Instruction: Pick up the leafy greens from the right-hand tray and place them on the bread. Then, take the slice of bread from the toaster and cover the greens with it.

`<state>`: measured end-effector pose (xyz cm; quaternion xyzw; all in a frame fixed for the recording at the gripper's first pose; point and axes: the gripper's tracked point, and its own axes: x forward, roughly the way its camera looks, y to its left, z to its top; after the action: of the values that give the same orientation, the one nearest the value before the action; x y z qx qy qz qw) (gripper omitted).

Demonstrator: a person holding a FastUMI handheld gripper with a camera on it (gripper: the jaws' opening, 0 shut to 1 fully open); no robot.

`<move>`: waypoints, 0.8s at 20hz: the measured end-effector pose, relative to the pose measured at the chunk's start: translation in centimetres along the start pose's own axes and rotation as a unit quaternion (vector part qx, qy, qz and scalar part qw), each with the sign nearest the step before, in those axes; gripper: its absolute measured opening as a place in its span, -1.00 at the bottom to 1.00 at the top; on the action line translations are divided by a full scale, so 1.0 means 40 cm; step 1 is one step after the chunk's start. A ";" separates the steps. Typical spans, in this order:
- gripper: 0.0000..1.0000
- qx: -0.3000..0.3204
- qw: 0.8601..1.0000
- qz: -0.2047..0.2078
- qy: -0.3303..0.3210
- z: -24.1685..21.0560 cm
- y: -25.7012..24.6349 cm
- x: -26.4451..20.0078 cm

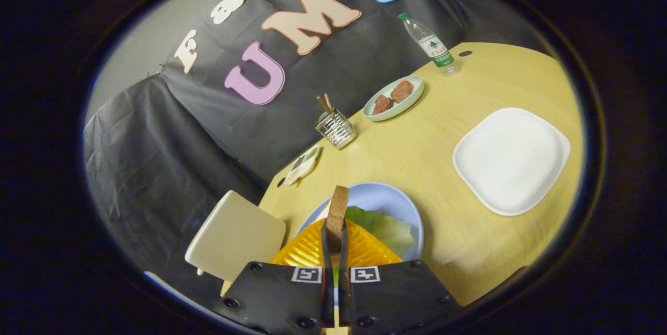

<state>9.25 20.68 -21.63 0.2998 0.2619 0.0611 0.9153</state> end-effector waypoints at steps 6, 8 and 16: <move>-0.53 -0.088 0.996 -0.029 0.000 -0.015 -0.014 -0.001; -0.34 -0.119 0.992 -0.039 -0.003 -0.013 -0.019 -0.006; 0.40 -0.206 0.978 -0.042 -0.020 -0.008 -0.012 -0.024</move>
<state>8.25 20.20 -21.69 0.0951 0.2377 0.0691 0.9642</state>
